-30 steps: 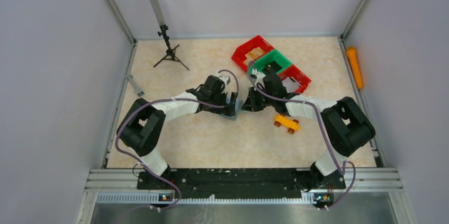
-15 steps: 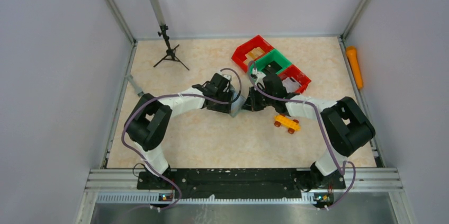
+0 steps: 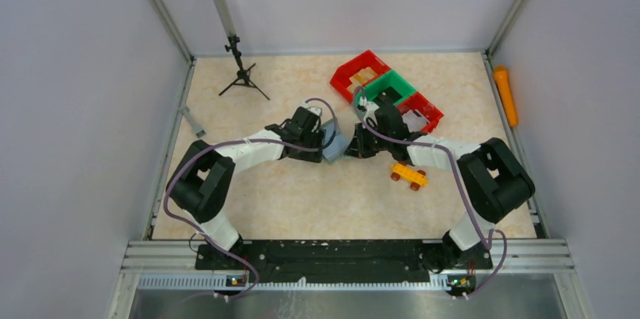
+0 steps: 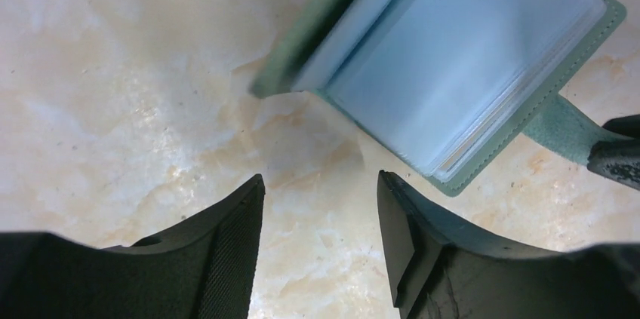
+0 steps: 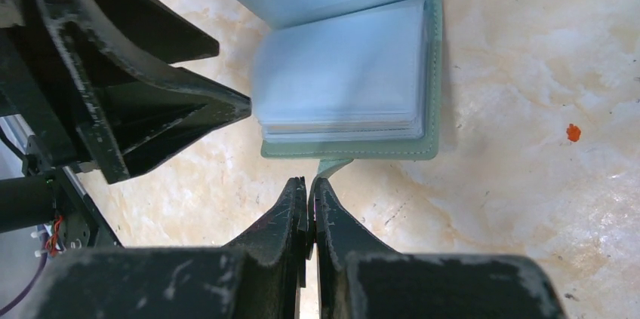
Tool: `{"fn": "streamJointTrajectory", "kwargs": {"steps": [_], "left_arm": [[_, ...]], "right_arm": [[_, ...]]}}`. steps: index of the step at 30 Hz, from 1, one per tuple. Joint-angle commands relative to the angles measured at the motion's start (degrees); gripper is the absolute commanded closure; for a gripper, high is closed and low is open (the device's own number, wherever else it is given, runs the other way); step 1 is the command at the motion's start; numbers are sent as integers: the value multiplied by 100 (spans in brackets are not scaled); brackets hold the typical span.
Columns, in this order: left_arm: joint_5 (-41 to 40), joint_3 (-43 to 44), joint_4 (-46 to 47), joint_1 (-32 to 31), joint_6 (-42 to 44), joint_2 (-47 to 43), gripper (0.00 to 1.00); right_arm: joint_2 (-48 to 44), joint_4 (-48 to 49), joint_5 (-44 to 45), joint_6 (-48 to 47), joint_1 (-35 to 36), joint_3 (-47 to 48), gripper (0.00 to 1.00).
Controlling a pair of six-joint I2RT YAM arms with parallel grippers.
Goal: Take the credit cards out of the card holder
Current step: Open the card holder at the center of the board.
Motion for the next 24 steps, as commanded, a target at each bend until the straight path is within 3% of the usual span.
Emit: {"fn": "streamJointTrajectory", "kwargs": {"steps": [1, 5, 12, 15, 18, 24], "left_arm": [[-60, -268, 488, 116, -13, -586, 39], [-10, -427, 717, 192, -10, -711, 38], [575, -848, 1271, 187, 159, -1279, 2], [648, -1111, 1599, 193, 257, -1568, 1], [402, -961, 1339, 257, 237, -1570, 1], [1007, -1090, 1719, 653, 169, -1578, 1]], "right_arm": [[-299, 226, -156, -19, -36, 38, 100], [-291, 266, -249, -16, -37, 37, 100], [-323, 258, -288, -17, -36, 37, 100], [-364, 242, -389, -76, -37, 42, 100], [-331, 170, -562, -148, -36, 87, 100], [-240, 113, -751, -184, -37, 149, 100]]}}
